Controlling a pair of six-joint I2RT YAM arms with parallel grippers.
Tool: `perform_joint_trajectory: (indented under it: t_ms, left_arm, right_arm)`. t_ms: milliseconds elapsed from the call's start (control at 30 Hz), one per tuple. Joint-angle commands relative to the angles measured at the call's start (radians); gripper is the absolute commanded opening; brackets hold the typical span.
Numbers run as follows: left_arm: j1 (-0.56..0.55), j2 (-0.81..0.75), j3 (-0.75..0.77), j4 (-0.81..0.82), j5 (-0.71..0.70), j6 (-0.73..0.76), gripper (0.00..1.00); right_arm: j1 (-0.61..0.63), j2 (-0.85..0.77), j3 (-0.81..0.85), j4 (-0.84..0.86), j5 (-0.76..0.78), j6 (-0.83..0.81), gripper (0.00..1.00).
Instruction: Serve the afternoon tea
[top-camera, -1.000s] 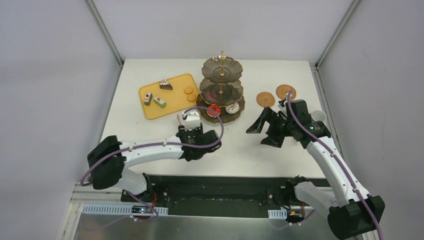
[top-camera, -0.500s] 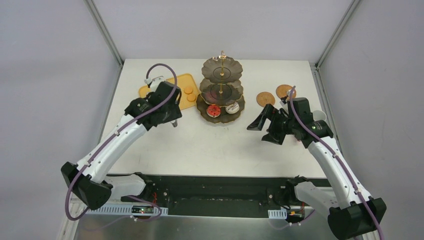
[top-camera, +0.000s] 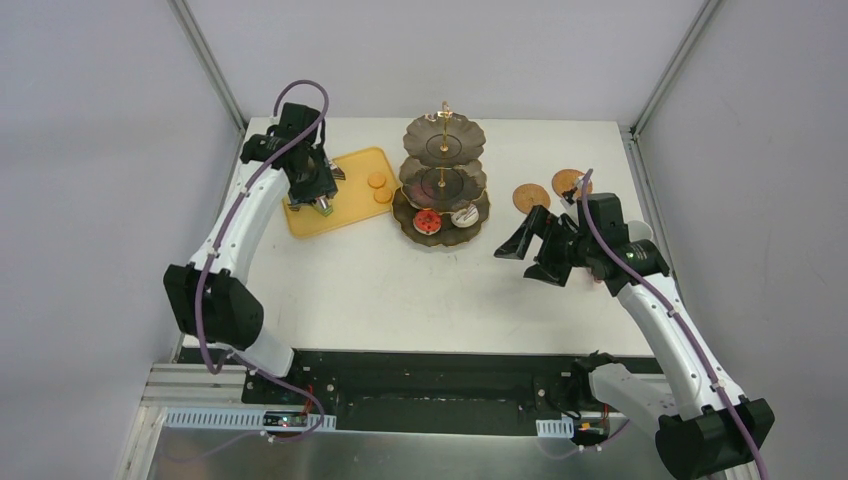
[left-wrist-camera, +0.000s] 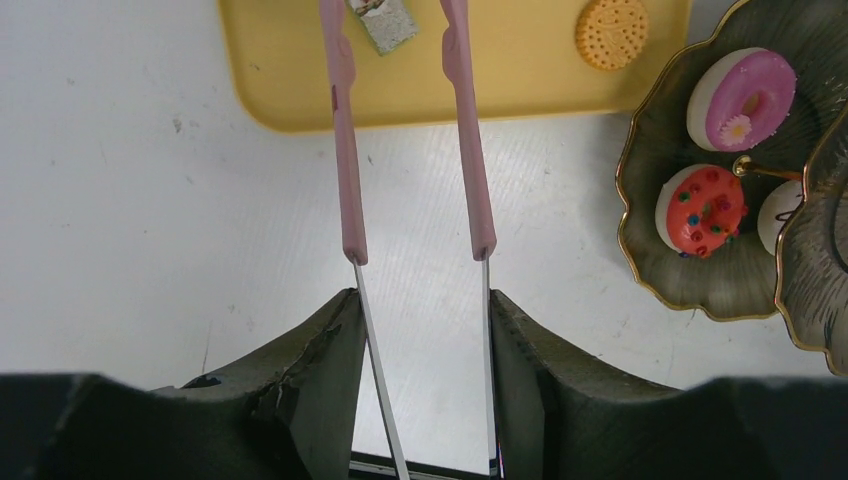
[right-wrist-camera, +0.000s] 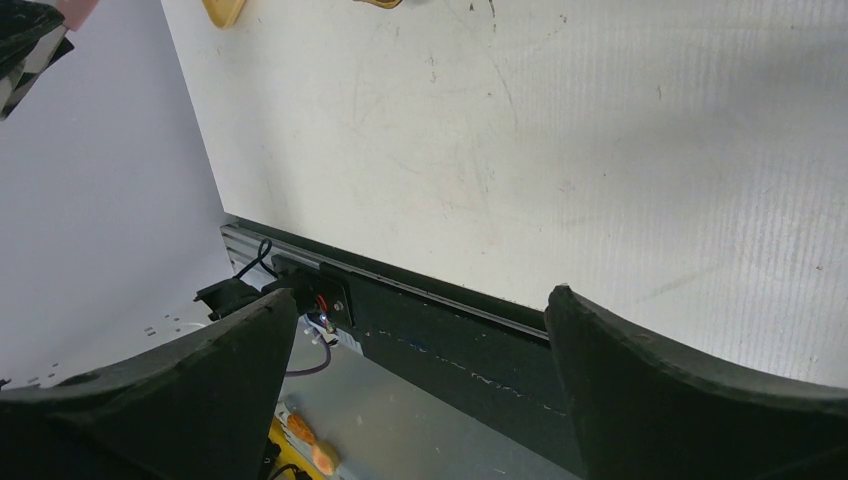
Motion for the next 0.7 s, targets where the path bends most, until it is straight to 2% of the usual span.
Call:
perform_joint_trajectory:
  t_ms: [0,333,667]
  left_arm:
    - [0.019,0.059,0.078,-0.017,0.039,0.031,0.45]
    - [0.032,0.138,0.069,0.012,-0.029,-0.078,0.45]
    - [0.055,0.202,0.037,0.051,-0.021,-0.118,0.45]
  right_arm:
    - [-0.004,-0.02,0.019,0.011,-0.002,-0.01,0.99]
    - [-0.009,-0.001,0.021,0.035,0.002,-0.001,0.99]
    - [-0.016,0.008,0.014,0.039,0.001,-0.001,0.99]
